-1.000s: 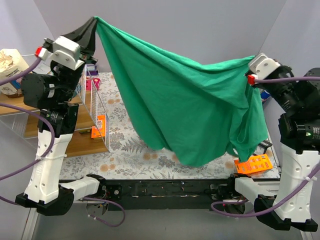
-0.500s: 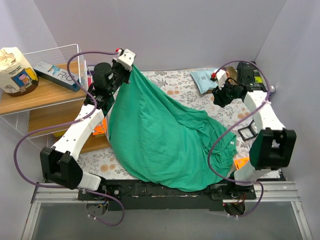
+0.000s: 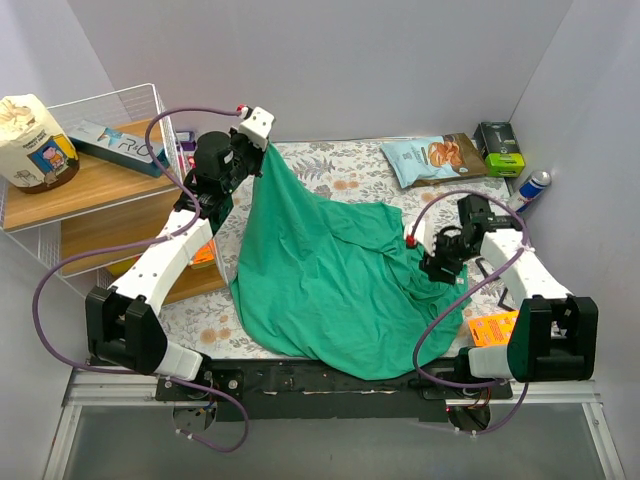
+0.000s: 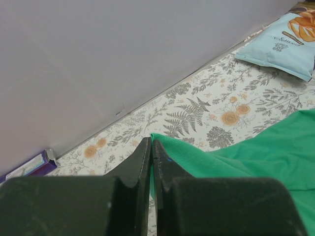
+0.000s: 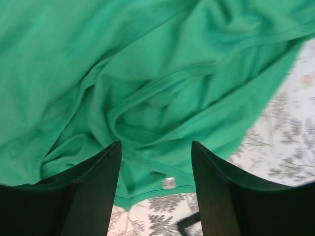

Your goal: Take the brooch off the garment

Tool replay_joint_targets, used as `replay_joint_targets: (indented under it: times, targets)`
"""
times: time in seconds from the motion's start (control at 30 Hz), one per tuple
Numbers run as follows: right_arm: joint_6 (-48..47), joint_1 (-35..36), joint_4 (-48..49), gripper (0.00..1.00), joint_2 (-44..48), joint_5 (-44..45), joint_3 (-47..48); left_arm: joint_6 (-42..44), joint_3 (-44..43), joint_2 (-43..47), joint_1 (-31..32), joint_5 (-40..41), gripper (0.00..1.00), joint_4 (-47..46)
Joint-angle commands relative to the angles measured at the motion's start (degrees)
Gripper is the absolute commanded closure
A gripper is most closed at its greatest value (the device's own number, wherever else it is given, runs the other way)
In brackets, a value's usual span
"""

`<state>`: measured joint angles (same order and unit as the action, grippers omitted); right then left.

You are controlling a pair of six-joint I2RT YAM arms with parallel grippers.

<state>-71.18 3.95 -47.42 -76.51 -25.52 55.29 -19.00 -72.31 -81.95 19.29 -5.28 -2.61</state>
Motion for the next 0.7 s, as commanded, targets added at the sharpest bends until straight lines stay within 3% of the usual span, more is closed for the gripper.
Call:
replay_joint_targets:
  times: [0.0, 0.43, 0.67]
  targets:
    - [-6.4, 1.4, -0.7, 0.34, 0.1, 1.8, -3.7, -1.2, 1.7, 4.3, 0.2, -1.6, 1.0, 1.9]
    - [-6.2, 6.7, 5.2, 0.36, -4.3, 4.9, -7.6, 2.3, 10.0, 16.7, 0.1, 7.0, 1.0, 14.4]
    - [-5.6, 7.0, 8.3, 0.44, -6.4, 7.6, -8.1, 3.4, 11.1, 21.0, 0.0, 10.2, 1.0, 18.4]
